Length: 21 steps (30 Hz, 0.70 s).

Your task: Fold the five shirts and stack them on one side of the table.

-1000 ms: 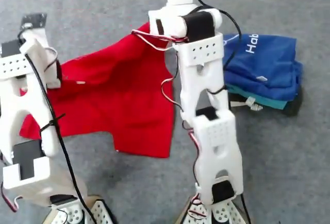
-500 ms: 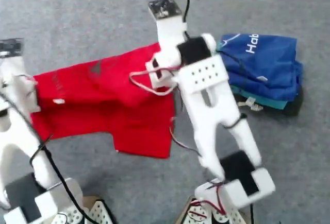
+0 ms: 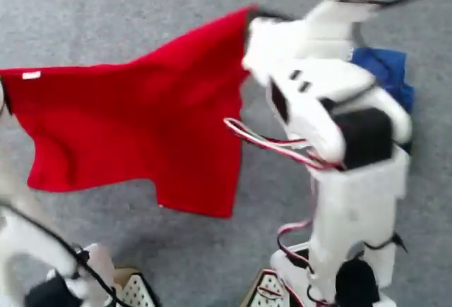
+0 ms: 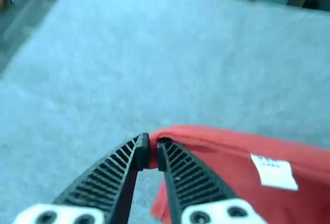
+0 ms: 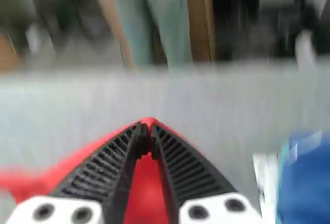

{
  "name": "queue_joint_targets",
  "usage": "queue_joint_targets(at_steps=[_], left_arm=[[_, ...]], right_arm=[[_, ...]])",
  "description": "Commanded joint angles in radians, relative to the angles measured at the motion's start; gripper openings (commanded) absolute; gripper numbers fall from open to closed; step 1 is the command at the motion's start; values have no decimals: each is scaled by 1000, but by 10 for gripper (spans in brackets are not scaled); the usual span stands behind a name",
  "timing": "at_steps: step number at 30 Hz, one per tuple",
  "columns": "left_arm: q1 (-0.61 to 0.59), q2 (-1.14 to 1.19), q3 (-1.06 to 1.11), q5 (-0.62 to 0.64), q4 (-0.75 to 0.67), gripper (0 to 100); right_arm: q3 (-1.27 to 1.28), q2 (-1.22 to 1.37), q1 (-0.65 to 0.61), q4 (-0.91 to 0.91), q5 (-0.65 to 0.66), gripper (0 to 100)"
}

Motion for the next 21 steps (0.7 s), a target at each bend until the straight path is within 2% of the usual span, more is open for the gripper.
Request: queue_joint_targets(at_steps=[1, 7, 12, 17, 21], left_arm=[[13, -132, -107, 11, 66, 30], [12, -336, -130, 11, 150, 30], [7, -511, -130, 6, 203, 30], [-166, -585, -177, 2, 258, 29], [-228, -592, -173, -17, 258, 29]], right_arm=[[-171, -36, 23, -58, -12, 13], [-395, -41, 18, -51, -8, 13], [-588, -39, 18, 26, -6, 13], [-688, -38, -114, 153, 92, 13], [-644, -31, -124, 166, 147, 13]])
